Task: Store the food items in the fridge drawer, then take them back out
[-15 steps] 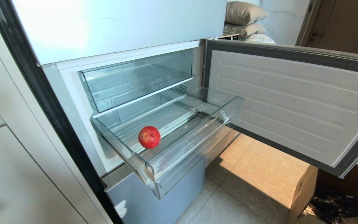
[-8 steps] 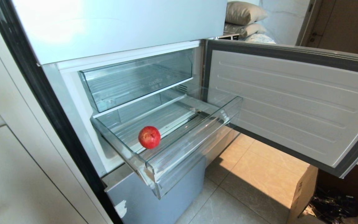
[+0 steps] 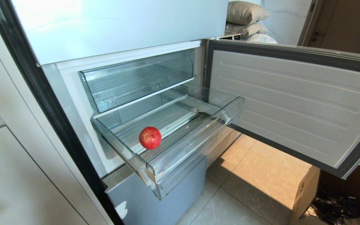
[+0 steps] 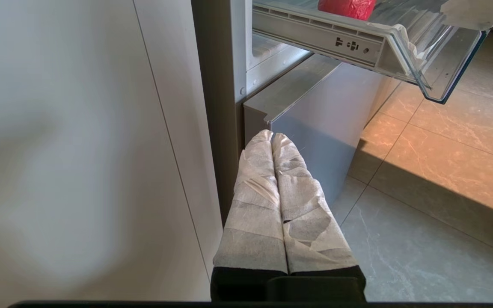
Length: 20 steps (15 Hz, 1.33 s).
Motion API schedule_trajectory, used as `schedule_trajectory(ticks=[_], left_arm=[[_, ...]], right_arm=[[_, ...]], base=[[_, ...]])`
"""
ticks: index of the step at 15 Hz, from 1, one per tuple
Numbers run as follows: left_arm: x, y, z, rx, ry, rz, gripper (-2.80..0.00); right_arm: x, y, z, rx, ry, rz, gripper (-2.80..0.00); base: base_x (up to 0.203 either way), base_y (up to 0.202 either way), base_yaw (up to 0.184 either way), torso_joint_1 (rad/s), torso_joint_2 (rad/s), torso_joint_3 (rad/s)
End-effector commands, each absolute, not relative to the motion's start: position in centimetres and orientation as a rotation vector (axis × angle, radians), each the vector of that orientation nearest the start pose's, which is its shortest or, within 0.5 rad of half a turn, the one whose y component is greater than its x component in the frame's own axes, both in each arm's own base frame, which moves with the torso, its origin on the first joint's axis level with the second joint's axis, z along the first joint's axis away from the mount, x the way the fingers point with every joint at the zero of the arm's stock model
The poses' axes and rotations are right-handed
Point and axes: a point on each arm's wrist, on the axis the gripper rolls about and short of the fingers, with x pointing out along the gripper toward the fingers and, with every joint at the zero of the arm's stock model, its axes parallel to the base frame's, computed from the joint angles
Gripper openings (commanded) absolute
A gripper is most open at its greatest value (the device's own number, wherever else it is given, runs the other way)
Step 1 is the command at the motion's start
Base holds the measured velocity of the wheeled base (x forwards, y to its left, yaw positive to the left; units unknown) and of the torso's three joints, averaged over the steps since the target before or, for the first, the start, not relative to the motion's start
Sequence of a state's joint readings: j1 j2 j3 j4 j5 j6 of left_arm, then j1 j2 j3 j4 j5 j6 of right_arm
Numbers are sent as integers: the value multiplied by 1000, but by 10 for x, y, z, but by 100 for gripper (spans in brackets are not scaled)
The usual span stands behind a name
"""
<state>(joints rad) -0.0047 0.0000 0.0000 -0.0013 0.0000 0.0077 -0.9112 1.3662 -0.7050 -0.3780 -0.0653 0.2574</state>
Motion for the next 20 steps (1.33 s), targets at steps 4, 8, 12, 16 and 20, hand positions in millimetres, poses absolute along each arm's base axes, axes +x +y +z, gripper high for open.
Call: schedule_trajectory(ticks=[4,8,12,16,20], left_arm=[[-23,0,76,8,-1,-5,-280],[-23,0,76,8,-2,-5,-280],[-23,0,76,8,0,-5,-280],[-23,0,76,8,-2,-5,-280],[-23,0,76,8,-1,-5,-280]], right_arm=[[171,-263,191,421,214,-1035,-280],[203,-316,174,427,217,-1032,-280],[226,-355,152,431,216,-1030,-280],[234,-373,143,426,207,-1034,-280],[243,-383,137,431,198,-988,-280]], base=[[0,0,0,0,0,0],[0,0,0,0,0,0],[0,0,0,0,0,0],[0,0,0,0,0,0],[0,0,0,0,0,0]])
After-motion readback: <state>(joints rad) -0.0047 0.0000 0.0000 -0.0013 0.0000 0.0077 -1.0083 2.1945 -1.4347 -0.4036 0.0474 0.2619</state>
